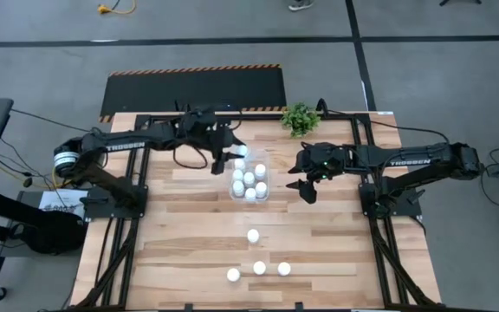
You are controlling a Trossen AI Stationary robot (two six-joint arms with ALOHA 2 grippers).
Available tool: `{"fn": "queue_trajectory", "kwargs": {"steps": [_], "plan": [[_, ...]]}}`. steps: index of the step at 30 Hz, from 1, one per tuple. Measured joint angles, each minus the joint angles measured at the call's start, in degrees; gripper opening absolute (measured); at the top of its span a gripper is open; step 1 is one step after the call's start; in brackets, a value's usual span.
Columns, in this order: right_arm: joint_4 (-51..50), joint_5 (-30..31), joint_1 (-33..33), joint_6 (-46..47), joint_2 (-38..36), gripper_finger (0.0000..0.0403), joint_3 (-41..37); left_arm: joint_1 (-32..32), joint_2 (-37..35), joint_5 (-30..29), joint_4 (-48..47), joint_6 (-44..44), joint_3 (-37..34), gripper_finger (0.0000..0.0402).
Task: Pick and place pill bottles into a basket
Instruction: Put the pill bottles into the container
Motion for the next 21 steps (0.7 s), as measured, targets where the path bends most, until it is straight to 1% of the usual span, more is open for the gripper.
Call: {"fn": "queue_trajectory", "kwargs": {"steps": [2,4,9,13,21], "plan": [[0.2,0.0,0.0,0.4,0.6,0.0245,0.0,1.2,1.5,1.4,1.1,0.9,0.2,0.0158],[-0.1,0.1,0.0,0.5,1.0,0.0245,-0.1,2.3,3.1,2.4,0.0,1.9,0.0,0.0160],[0.5,0.2,0.0,0.4,4.7,0.0245,-0.1,3.8,7.9,3.0,1.5,4.7,0.0,0.0156],[0.4,0.2,0.0,0.1,9.1,0.0245,-0.1,4.8,11.9,5.0,3.3,5.1,0.0,0.0157],[5.0,0.1,0.0,-1.1,18.7,0.0245,0.0,4.7,17.1,6.7,6.2,5.2,0.1,0.0157]]}}
